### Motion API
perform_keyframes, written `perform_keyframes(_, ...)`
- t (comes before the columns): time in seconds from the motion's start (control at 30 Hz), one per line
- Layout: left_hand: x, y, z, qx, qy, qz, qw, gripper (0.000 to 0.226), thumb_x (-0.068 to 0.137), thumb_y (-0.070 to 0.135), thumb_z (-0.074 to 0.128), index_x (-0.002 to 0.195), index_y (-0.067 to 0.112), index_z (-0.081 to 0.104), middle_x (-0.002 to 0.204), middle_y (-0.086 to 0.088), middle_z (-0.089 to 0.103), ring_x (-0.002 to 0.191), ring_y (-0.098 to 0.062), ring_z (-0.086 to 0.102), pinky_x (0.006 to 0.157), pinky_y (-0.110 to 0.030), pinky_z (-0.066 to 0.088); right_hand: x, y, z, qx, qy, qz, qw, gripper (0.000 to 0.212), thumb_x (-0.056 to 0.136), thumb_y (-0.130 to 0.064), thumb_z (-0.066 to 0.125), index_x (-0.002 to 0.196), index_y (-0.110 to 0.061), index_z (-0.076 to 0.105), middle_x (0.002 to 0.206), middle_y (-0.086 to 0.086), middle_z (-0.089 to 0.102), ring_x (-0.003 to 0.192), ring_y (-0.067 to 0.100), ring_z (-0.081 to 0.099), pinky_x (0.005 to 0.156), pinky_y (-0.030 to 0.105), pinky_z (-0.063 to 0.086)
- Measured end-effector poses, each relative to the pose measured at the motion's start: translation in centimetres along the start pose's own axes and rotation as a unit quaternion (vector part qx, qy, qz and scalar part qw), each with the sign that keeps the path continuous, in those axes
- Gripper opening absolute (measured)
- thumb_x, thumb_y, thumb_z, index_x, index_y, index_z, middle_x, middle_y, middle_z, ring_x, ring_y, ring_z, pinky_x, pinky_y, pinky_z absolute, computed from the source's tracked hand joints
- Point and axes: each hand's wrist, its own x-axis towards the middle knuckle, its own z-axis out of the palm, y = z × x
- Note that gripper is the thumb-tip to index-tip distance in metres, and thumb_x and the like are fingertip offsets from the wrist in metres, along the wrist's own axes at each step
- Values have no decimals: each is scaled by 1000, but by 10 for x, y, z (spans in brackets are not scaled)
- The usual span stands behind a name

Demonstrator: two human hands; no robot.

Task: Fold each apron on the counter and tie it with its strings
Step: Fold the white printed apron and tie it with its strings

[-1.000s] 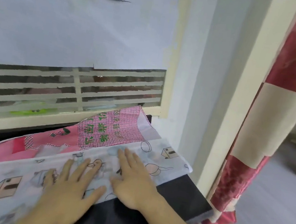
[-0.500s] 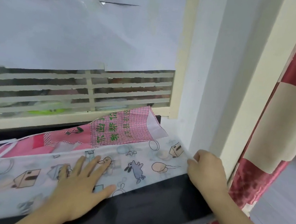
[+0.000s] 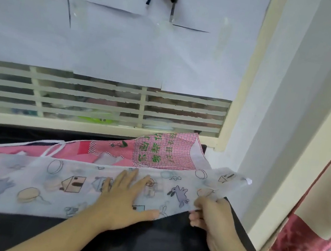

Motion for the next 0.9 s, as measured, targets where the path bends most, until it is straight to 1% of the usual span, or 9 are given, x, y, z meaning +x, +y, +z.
perform_keyframes(0.1,-12,-5,-11,-26,16,24,999,99,80,94,42,163,49,12,172,17,-17,159,-13,-19,128,-53,-13,0,4,-21,60,104,-48,992,17,87,1,53,77,-12,54,59,11,44,46,20,38,45,28,30)
perform_keyframes(0.3,-35,-19,8,51,-1,40,998,101,82,96,18,165,43,-2,174,12,-9,160,-15,-16,127,-54,-14,-3,13,-17,-82,110,-34,990,13,88,0,66,99,-5,67,68,15,63,52,27,54,54,39,48)
perform_keyframes(0.4,-37,-18,-2,-146,70,52,986,76,93,77,47,160,44,31,169,17,20,157,-8,9,130,-48,2,-18,-8,4,-147,161,-124,968,10,88,-7,66,93,-14,60,72,19,65,57,32,59,60,43,51)
perform_keyframes(0.47,-40,-22,-16,-339,121,20,933,42,96,52,65,136,41,59,148,20,46,141,-1,35,124,-38,26,-31,-26,27,-258,175,-193,930,19,88,-10,69,80,-10,52,67,16,60,61,33,56,59,41,47)
perform_keyframes(0.53,-48,-27,-34,-470,103,-11,877,29,95,51,66,119,35,70,129,14,64,119,-1,57,106,-31,44,-47,-39,61,-365,159,-259,880,30,83,-8,71,72,-11,44,65,9,53,59,28,49,52,34,33)
perform_keyframes(0.6,-59,-35,-55,-605,70,-26,793,43,95,58,59,119,24,72,117,-4,76,99,-14,72,85,-33,54,-66,-45,102,-455,127,-362,804,33,75,-11,73,68,-13,40,69,3,47,55,31,49,51,31,30)
perform_keyframes(0.7,-89,-68,-92,-729,66,-69,677,71,100,69,42,125,9,71,113,-19,77,93,-35,76,78,-47,61,-86,-32,158,-554,42,-489,673,38,55,-15,80,88,-12,62,72,5,51,48,34,53,45,28,28)
perform_keyframes(0.8,-124,-123,-118,-726,46,-123,675,83,93,83,39,125,14,74,115,-22,76,102,-44,75,83,-57,61,-96,-5,199,-609,-48,-513,603,88,41,-14,82,128,-25,69,74,1,54,52,25,53,45,32,30)
perform_keyframes(0.9,-155,-164,-125,-650,8,-207,731,72,88,76,59,124,15,70,107,-23,78,96,-46,76,81,-57,62,-100,22,219,-625,-100,-542,553,94,27,-9,80,119,-29,75,75,0,52,60,24,55,50,32,43)
